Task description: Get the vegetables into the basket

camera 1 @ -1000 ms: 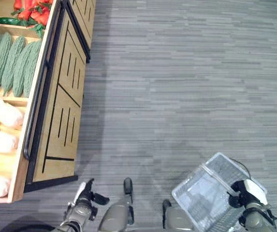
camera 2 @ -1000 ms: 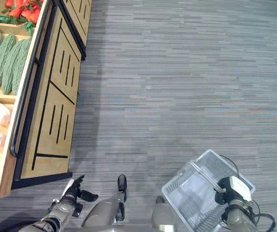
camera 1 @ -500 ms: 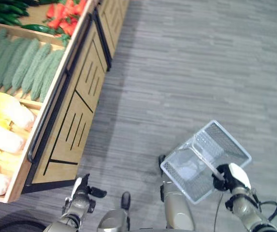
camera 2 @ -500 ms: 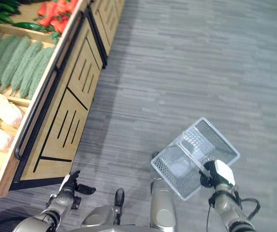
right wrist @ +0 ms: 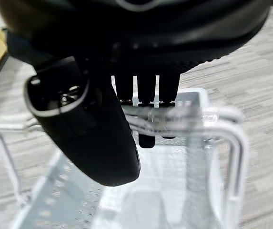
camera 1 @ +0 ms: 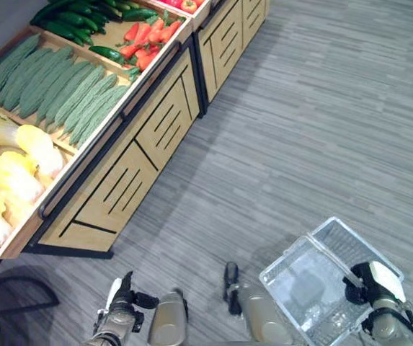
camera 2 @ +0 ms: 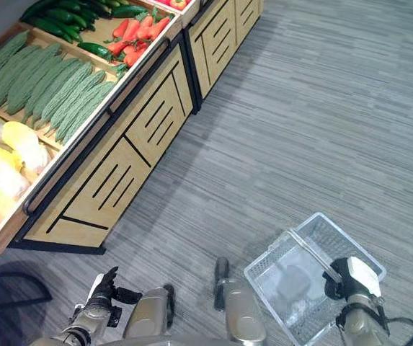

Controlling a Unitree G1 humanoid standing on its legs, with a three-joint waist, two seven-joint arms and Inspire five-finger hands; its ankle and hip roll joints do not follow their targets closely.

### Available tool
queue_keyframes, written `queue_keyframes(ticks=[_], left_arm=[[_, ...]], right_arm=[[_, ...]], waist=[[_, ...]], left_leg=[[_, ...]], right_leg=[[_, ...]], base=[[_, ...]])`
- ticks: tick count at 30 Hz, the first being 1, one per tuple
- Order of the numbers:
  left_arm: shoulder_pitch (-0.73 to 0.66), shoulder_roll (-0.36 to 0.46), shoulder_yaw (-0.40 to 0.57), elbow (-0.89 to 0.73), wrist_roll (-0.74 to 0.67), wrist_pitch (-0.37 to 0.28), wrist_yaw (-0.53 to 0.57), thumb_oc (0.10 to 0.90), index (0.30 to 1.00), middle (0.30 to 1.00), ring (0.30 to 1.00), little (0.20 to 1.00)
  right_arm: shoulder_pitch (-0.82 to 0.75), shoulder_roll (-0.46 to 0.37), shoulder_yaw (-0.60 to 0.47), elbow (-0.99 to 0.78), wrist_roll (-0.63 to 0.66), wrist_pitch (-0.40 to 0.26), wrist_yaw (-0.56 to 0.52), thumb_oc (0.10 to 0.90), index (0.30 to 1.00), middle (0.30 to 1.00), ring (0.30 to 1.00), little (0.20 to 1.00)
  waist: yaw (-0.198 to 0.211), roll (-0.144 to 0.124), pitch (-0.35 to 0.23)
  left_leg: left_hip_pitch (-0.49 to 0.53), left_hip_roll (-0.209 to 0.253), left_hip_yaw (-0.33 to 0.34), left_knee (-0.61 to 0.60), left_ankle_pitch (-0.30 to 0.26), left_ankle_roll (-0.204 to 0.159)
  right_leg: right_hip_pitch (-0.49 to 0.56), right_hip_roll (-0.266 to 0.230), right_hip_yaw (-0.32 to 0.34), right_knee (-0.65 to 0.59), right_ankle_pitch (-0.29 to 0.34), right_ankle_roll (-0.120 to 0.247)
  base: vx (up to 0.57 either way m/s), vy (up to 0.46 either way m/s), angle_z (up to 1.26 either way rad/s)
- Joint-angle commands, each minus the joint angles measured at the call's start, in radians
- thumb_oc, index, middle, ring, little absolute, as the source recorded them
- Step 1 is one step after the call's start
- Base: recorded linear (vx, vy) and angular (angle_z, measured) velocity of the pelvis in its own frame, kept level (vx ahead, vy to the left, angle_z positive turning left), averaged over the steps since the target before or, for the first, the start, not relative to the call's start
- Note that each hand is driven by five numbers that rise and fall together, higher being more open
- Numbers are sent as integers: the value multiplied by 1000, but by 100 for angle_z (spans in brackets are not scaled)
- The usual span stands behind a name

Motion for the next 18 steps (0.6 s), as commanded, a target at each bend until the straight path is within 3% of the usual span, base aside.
queue_keyframes(ticks=[1,3,10,15,18], left_arm=[[-3,15,7,-10,45,13,13,900,1000,1000,1000,1000],[-1,15,6,-4,55,13,17,900,1000,1000,1000,1000],[26,16,10,1,62,12,17,900,1000,1000,1000,1000],[10,42,20,-9,51,6,30,900,1000,1000,1000,1000],[1,47,20,-12,42,1,33,900,1000,1000,1000,1000]], right_arm=[[-9,-73,-84,-73,56,-44,-106,400,300,300,300,300],[-13,-63,-79,-62,57,-38,-107,400,300,300,300,300],[-39,-31,-56,2,60,-30,-99,400,300,300,300,300],[-97,7,3,21,39,-25,-96,400,300,300,300,300],[-120,9,16,45,42,-26,-100,400,300,300,300,300]], waist=[[-16,-44,10],[-7,-37,10],[8,-39,4],[33,-84,6],[39,-93,6]], left_leg=[[59,-31,137,-102,66,25],[50,-12,143,-154,119,11],[105,-27,166,-205,101,28],[75,-66,177,-148,36,56],[59,-75,176,-133,21,61]], right_leg=[[176,-99,-2,-243,121,192],[205,-102,-20,-248,109,199],[258,-124,-21,-238,90,222],[251,-173,7,-259,130,260],[239,-181,13,-265,146,268]], base=[[148,57,82],[183,106,48],[169,169,-4],[98,151,-13],[47,99,-4]])
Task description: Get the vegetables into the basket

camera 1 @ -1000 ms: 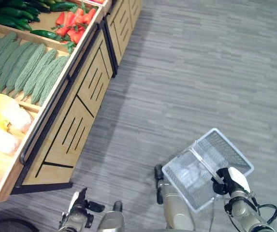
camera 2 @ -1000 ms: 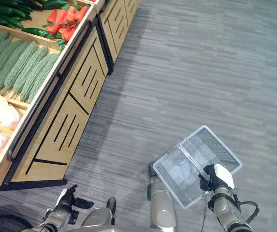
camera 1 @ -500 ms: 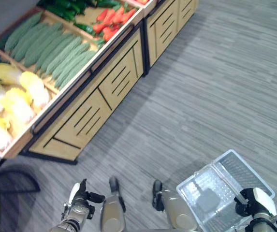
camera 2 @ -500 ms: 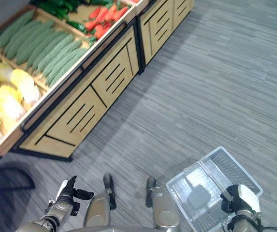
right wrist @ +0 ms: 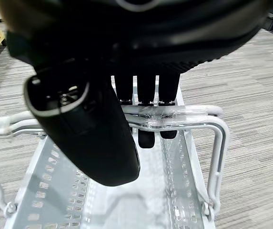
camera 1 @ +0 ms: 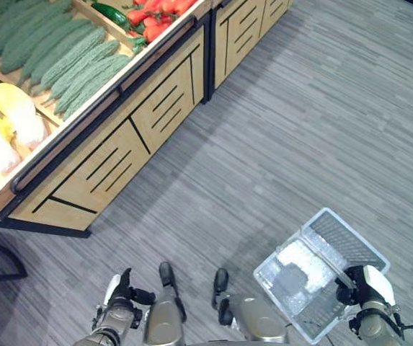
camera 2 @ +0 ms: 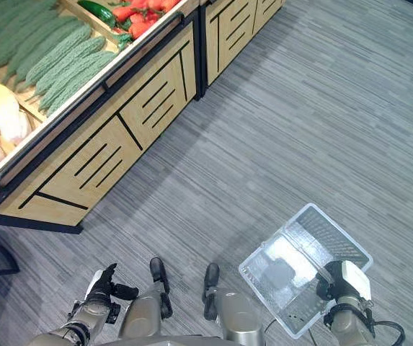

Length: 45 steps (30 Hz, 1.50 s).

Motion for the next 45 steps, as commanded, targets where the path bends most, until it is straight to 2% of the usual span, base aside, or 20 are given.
queue_keyframes(ticks=[1,4,11,16,18,21,24,27,29,31,33,34,36,38,41,45], left_arm=[[21,47,-8,-19,-1,-10,35,900,1000,1000,1000,1000],[15,62,-8,-13,2,-14,43,900,1000,1000,1000,1000],[31,56,-2,-1,11,-18,42,900,1000,1000,1000,1000],[54,44,-13,-14,2,-21,34,900,1000,1000,1000,1000],[57,35,-13,-12,-7,-21,33,900,1000,1000,1000,1000],[64,22,-17,-15,-12,-19,41,900,1000,1000,1000,1000],[73,18,-25,-27,-23,-25,40,900,1000,1000,1000,1000],[66,19,-26,-22,-40,-27,32,900,1000,1000,1000,1000],[57,19,-33,-20,-50,-31,35,900,1000,1000,1000,1000],[42,21,-37,-10,-50,-31,38,900,1000,1000,1000,1000],[30,25,-36,2,-47,-30,43,900,1000,1000,1000,1000],[23,27,-36,9,-47,-30,44,900,1000,1000,1000,1000],[26,26,-35,22,-43,-30,45,900,1000,1000,1000,1000],[30,23,-36,26,-41,-31,44,900,1000,1000,1000,1000],[35,16,-32,34,-37,-27,41,900,1000,1000,1000,1000],[31,-3,-46,30,-39,-19,39,900,1000,1000,1000,1000]], right_arm=[[25,-64,-35,-59,25,-22,-65,400,300,300,300,300],[-10,-61,-7,-51,13,-31,-81,400,300,300,300,300],[-20,-54,17,-22,-1,-33,-80,400,300,300,300,300],[-53,-49,45,9,0,-26,-58,400,300,300,300,300],[-62,-49,48,35,2,-25,-53,400,300,300,300,300],[-88,-48,55,73,7,-19,-48,400,300,300,300,300],[-111,-49,58,101,18,-17,-43,400,300,300,300,300],[-126,-38,58,126,43,-20,-36,400,300,300,300,300],[-132,-34,63,153,54,-22,-34,400,300,300,300,300],[-137,-28,59,170,70,-24,-36,400,300,300,300,300],[-137,-20,60,174,78,-28,-41,400,300,300,300,300],[-137,-20,63,180,81,-29,-44,400,300,300,300,300],[-116,-15,52,186,82,-27,-44,400,300,300,300,300],[-94,-11,39,198,84,-22,-39,400,300,300,300,300],[-69,-12,22,208,90,-21,-30,400,300,300,300,300],[-48,-31,3,228,99,-22,-26,400,300,300,300,300]], waist=[[24,-37,-28],[34,-51,-29],[41,-56,-28],[55,-70,-38],[61,-73,-37],[69,-71,-44],[83,-56,-37],[72,-33,-28],[61,-16,-22],[52,-10,-11],[33,-12,0],[20,-10,4],[-1,-13,2],[-5,-16,-5],[-5,-13,-25],[-7,10,-42]], left_leg=[[-42,-35,5,76,-46,15],[-51,-40,5,73,-52,16],[-26,-27,1,30,-27,8],[-15,-46,-9,26,-50,27],[-3,-69,-15,24,-70,42],[14,-101,-23,11,-95,72],[47,-123,-39,-5,-112,102],[85,-139,-94,-25,-126,115],[106,-143,-132,-33,-129,110],[116,-147,-164,-28,-132,101],[126,-154,-202,-23,-144,91],[133,-158,-233,-25,-151,86],[151,-173,-297,-10,-172,73],[158,-178,-342,-3,-179,67],[158,-167,-369,3,-181,51],[137,-134,-424,20,-159,21]], right_leg=[[77,-231,72,5,42,215],[62,-231,80,-16,58,223],[62,-213,68,-23,51,220],[65,-231,53,-3,68,245],[66,-250,54,23,91,260],[33,-285,74,122,159,282],[-17,-302,107,286,219,284],[-74,-258,203,376,226,260],[-128,-208,243,347,182,236],[-160,-195,253,275,156,227],[-173,-188,266,175,156,233],[-190,-173,301,113,158,239],[-200,-162,366,59,176,252],[-192,-152,389,69,172,250],[-162,-142,375,56,149,228],[-131,-121,325,45,115,192]], base=[[26,90,-8],[26,58,0],[2,-11,1],[47,60,1],[58,128,6],[64,192,13],[70,193,16],[108,93,37],[126,-9,81],[131,-82,72],[143,-143,87],[188,-153,116],[265,-240,122],[205,-272,108],[142,-289,125],[97,-314,57]])
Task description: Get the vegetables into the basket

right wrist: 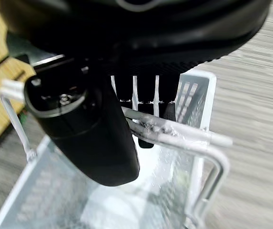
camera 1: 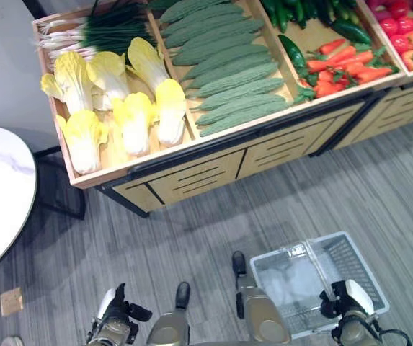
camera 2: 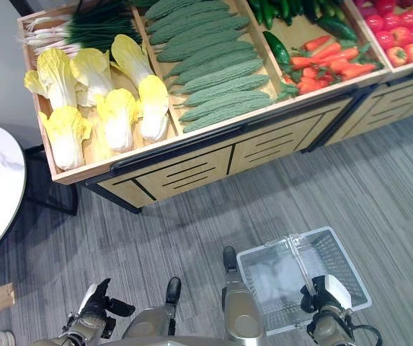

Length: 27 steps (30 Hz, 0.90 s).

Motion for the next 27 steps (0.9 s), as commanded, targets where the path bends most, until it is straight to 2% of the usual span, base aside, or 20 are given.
queue_keyframes(ticks=[1,2,3,4,7,9,14,20,27], left_arm=[[-43,8,11,-12,5,-6,18,900,1000,1000,1000,1000],[-47,-1,2,-16,11,-3,17,900,1000,1000,1000,1000],[-47,-1,2,-16,11,-3,17,900,1000,1000,1000,1000],[-54,-9,-11,-32,13,-5,18,900,1000,1000,1000,1000],[-71,-12,-40,-39,26,-3,22,900,1000,1000,1000,1000],[-74,-13,-43,-37,32,-2,27,900,1000,1000,1000,1000],[-52,-16,-39,-26,52,2,20,900,1000,1000,1000,1000],[-43,-1,-24,-21,62,2,18,900,1000,1000,1000,1000],[-36,17,0,-2,62,1,24,900,1000,1000,1000,1000]], right_arm=[[72,-130,-43,-2,62,-2,-39,400,300,300,300,300],[89,-140,-54,-6,64,0,-38,400,300,300,300,300],[89,-140,-54,-6,64,0,-38,400,300,300,300,300],[100,-144,-67,1,75,3,-38,400,300,300,300,300],[115,-120,-86,15,107,4,-44,400,300,300,300,300],[114,-111,-82,14,115,4,-44,400,300,300,300,300],[103,-81,-64,37,106,10,-32,400,300,300,300,300],[87,-45,-64,61,111,15,-16,400,300,300,300,300],[74,-30,-53,60,119,4,-4,400,300,300,300,300]], waist=[[-26,-19,0],[-34,-13,1],[-35,-13,1],[-38,-6,5],[-44,6,0],[-45,14,-3],[-45,18,-14],[-37,6,-24],[-33,-8,-35]], left_leg=[[-13,-23,6,45,-45,-47],[-32,-24,40,86,-39,-53],[-32,-24,39,88,-40,-53],[-46,-16,90,102,-17,-56],[-68,43,168,15,51,-68],[-84,61,181,-18,82,-76],[-55,47,205,-41,53,-59],[-20,19,231,-77,33,-43],[-13,13,234,-77,18,-38]], right_leg=[[3,-70,47,134,-122,82],[23,-80,22,132,-133,71],[24,-80,20,132,-133,71],[48,-90,-6,115,-135,62],[80,-108,-55,70,-130,70],[85,-116,-67,70,-135,76],[93,-122,-42,91,-143,86],[101,-153,-20,79,-121,115],[105,-166,-17,69,-111,127]], base=[[101,-293,77],[67,-186,82],[63,-184,94],[22,-105,79],[30,-67,51],[60,55,57],[110,141,-9],[64,155,-19],[9,63,-1]])
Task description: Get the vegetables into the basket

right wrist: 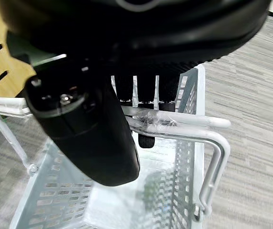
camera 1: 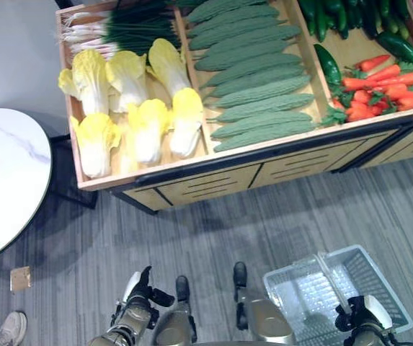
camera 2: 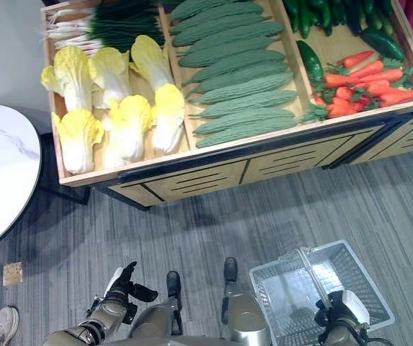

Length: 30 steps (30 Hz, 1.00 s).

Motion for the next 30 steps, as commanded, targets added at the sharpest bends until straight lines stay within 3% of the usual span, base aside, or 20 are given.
queue_keyframes(ticks=[1,6,8,9,10,15,16,18,21,23,27,28,30], left_arm=[[150,141,195,20,-3,-19,-39,900,1000,1000,1000,1000],[150,142,226,9,-35,-22,-9,900,1000,1000,1000,1000],[163,136,325,20,-162,-35,14,900,1000,1000,1000,1000],[163,136,326,20,-163,-35,14,900,1000,1000,1000,1000],[180,140,408,9,-293,-72,48,900,1000,1000,1000,1000],[204,146,511,-17,-478,-126,51,900,1000,1000,1000,1000],[127,131,497,-193,-581,-144,99,900,1000,1000,1000,1000],[113,110,517,-126,-594,-150,135,900,1000,1000,1000,1000],[62,208,607,34,-526,-149,220,900,1000,1000,1000,1000],[29,250,603,42,-441,-148,298,900,1000,1000,1000,1000],[-12,281,552,-91,-320,-164,401,900,1000,1000,1000,1000],[-24,314,506,-285,-232,-199,471,900,1000,1000,1000,1000],[-30,322,506,-337,-220,-204,493,900,1000,1000,1000,1000]], right_arm=[[26,59,19,-70,133,-62,142,400,300,300,300,300],[37,48,12,-87,149,-76,137,400,300,300,300,300],[44,48,3,-76,154,-79,137,400,300,300,300,300],[44,48,4,-76,154,-79,137,400,300,300,300,300],[57,50,-6,-72,160,-85,132,400,300,300,300,300],[78,55,-10,-83,165,-97,136,400,300,300,300,300],[78,43,13,-113,147,-92,138,400,300,300,300,300],[68,48,23,-107,121,-81,125,400,300,300,300,300],[69,58,50,-118,65,-86,119,400,300,300,300,300],[71,56,73,-126,40,-101,101,400,300,300,300,300],[73,44,88,-154,23,-117,72,400,300,300,300,300],[73,37,86,-159,16,-118,58,400,300,300,300,300],[78,35,86,-177,12,-119,59,400,300,300,300,300]], waist=[[100,-170,-118],[96,-167,-108],[100,-165,-111],[100,-164,-110],[102,-161,-109],[95,-157,-119],[74,-155,-125],[64,-159,-128],[34,-178,-152],[22,-184,-162],[14,-187,-168],[13,-185,-165],[12,-185,-165]], left_leg=[[-21,11,-46,1,-38,-19],[-32,26,-52,1,-20,-34],[-34,34,-53,1,-15,-40],[-33,35,-53,1,-15,-40],[-24,36,-57,1,-17,-41],[-17,39,-53,1,-20,-43],[-7,42,-40,1,-22,-44],[4,45,-29,1,-29,-44],[40,53,7,1,-52,-51],[53,54,19,1,-61,-55],[64,55,28,1,-66,-58],[65,54,24,1,-66,-58],[67,54,24,1,-66,-58]], right_leg=[[86,-124,77,-79,-20,140],[81,-115,58,-79,-23,137],[81,-111,60,-79,-24,134],[82,-110,59,-79,-25,134],[93,-111,55,-79,-28,133],[95,-114,55,-79,-27,135],[96,-113,66,-79,-24,136],[97,-111,74,-79,-25,136],[101,-104,109,-79,-29,139],[106,-102,121,-79,-30,140],[110,-101,129,-79,-32,143],[111,-102,127,-79,-32,146],[111,-102,128,-79,-32,147]], base=[[-7,5,6],[-35,-59,7],[-8,-43,2],[0,0,0],[0,0,0],[30,8,5],[49,31,2],[59,30,0],[101,32,-32],[80,10,-43],[43,0,-19],[0,0,0],[0,0,0]])
